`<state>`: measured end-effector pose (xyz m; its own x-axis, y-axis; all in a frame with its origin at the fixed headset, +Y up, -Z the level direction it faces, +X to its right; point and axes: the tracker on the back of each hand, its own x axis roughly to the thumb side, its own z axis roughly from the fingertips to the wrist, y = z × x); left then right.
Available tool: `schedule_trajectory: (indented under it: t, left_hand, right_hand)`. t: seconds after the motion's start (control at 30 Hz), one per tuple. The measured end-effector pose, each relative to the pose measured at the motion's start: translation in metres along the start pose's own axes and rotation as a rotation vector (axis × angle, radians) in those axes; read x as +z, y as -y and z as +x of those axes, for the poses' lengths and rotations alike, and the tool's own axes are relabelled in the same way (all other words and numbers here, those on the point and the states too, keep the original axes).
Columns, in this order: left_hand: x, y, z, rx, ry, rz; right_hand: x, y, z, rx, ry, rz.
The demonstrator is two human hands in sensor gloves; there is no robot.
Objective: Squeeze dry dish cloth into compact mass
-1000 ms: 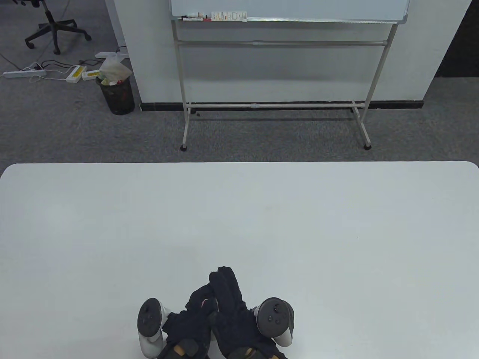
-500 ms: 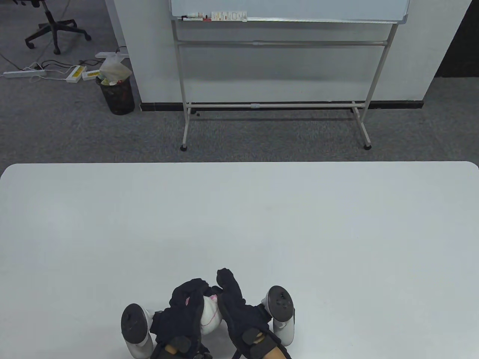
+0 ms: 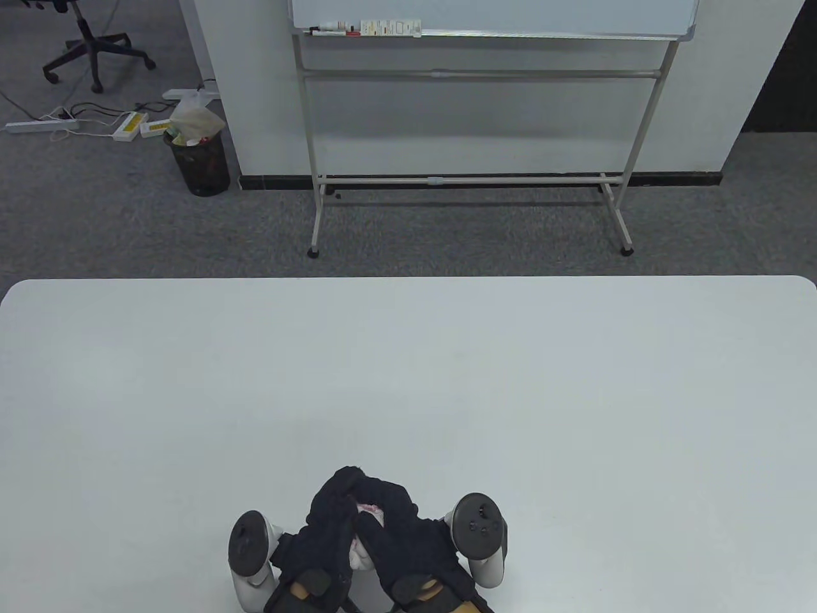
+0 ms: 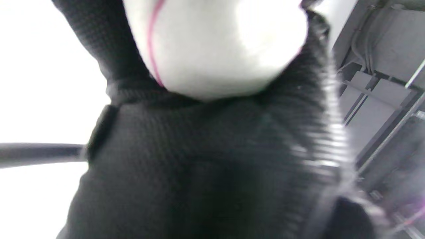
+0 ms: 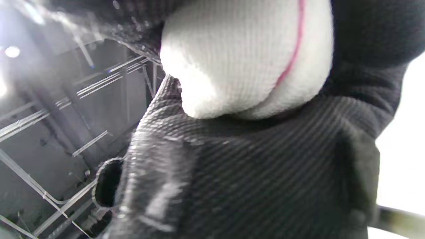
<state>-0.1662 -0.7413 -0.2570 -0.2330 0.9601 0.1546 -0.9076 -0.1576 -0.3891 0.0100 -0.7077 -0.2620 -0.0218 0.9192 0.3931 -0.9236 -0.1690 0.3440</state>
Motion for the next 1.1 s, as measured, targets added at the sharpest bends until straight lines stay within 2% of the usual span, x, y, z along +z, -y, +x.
schedule_trajectory:
  t: [0.07,0.23,0.27,0.4,0.53,0.77,0.93,1.03,1.1]
  left_hand:
    - [-0.001,0.001,-0.002,0.094,0.003,-0.022]
    - [0.002,0.002,0.000,0.137,0.009,-0.037]
    - [0.002,0.002,0.000,0.142,0.012,-0.038]
    - [0.001,0.003,-0.001,0.121,0.012,-0.061]
    - [0.002,0.005,0.000,0.011,-0.015,-0.011]
    - [0.001,-0.008,0.011,-0.100,-0.051,0.075]
    - [0.002,-0.014,0.021,-0.151,0.056,0.111]
    - [0.005,-0.012,0.025,-0.218,0.105,0.154]
    - [0.005,-0.008,0.024,-0.212,0.101,0.137]
  right_hand:
    - [0.001,0.001,0.006,0.137,0.070,-0.051]
    - [0.001,-0.010,0.017,0.421,0.153,0.058]
    - [0.001,-0.010,0.017,0.420,0.151,0.070]
    - [0.002,-0.018,0.006,0.113,0.103,0.123]
    - [0.003,-0.020,0.005,0.165,0.100,0.142]
    - [0.002,-0.023,-0.001,0.058,0.042,0.140]
    - [0.001,-0.023,-0.016,-0.172,-0.072,0.072]
    - [0.003,-0.020,-0.028,-0.302,-0.165,0.101]
    - [0.003,-0.018,-0.035,-0.357,-0.207,0.089]
